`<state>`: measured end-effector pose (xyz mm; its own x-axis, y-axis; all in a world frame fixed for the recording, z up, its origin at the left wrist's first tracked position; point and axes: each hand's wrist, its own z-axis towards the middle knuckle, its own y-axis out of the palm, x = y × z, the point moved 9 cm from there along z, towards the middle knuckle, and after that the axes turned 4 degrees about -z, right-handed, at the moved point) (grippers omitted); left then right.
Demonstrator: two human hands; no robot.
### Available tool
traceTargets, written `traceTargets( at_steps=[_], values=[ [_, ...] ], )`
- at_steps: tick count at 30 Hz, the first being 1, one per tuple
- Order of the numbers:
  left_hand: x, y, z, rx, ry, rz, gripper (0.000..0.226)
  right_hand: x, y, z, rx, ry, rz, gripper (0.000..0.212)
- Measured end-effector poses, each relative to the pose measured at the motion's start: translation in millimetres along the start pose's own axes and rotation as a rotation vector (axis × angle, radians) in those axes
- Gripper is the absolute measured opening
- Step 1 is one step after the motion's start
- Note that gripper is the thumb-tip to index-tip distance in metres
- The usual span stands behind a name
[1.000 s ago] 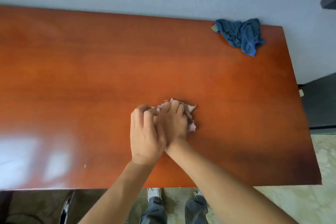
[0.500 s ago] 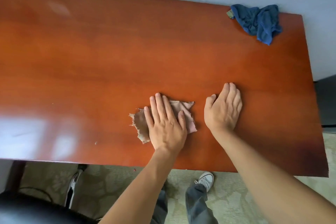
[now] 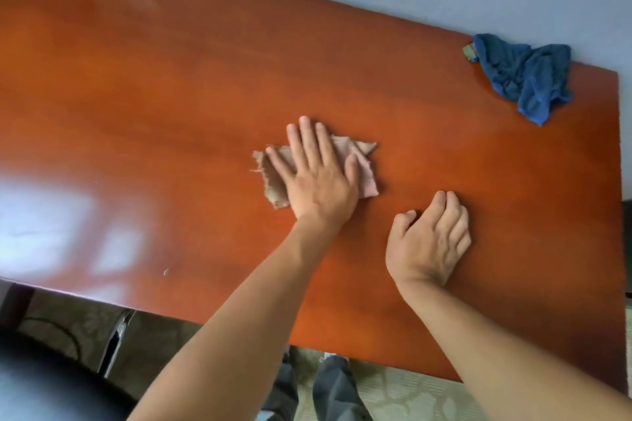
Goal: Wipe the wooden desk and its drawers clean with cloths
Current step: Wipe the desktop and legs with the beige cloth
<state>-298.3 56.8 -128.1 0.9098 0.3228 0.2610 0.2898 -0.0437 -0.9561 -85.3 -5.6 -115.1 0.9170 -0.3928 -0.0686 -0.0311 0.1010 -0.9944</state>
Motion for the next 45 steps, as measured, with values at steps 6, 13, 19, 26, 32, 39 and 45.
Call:
traceTargets(
  at_steps=[6, 13, 19, 26, 32, 39, 45],
  values=[
    [33, 14, -49, -0.031, 0.310, 0.007, 0.075, 0, -1, -1, 0.038, -0.012, 0.032, 0.059],
    [-244, -53, -100, 0.085, -0.564, -0.080, 0.083, -5, 0, -3, -0.028, -0.038, 0.039, 0.064],
    [-180, -37, -128, 0.161, -0.402, -0.028, 0.083, -7, 2, -6, -0.027, -0.076, 0.069, 0.067],
    [-130, -26, -145, 0.084, 0.050, -0.018, 0.079, -3, -1, -3, 0.005, -0.065, 0.093, 0.066],
    [-315, -76, -131, 0.169, -0.660, -0.116, 0.083, -4, 1, -2, -0.018, -0.070, 0.069, 0.067],
    [-36, 2, -138, 0.011, 0.182, 0.007, 0.080, -8, 6, -2, -0.118, -0.083, 0.001, 0.071],
    [-60, -19, -132, 0.218, 0.257, -0.049, 0.077, -7, 8, -1, -0.121, -0.080, 0.009, 0.069]
  ],
)
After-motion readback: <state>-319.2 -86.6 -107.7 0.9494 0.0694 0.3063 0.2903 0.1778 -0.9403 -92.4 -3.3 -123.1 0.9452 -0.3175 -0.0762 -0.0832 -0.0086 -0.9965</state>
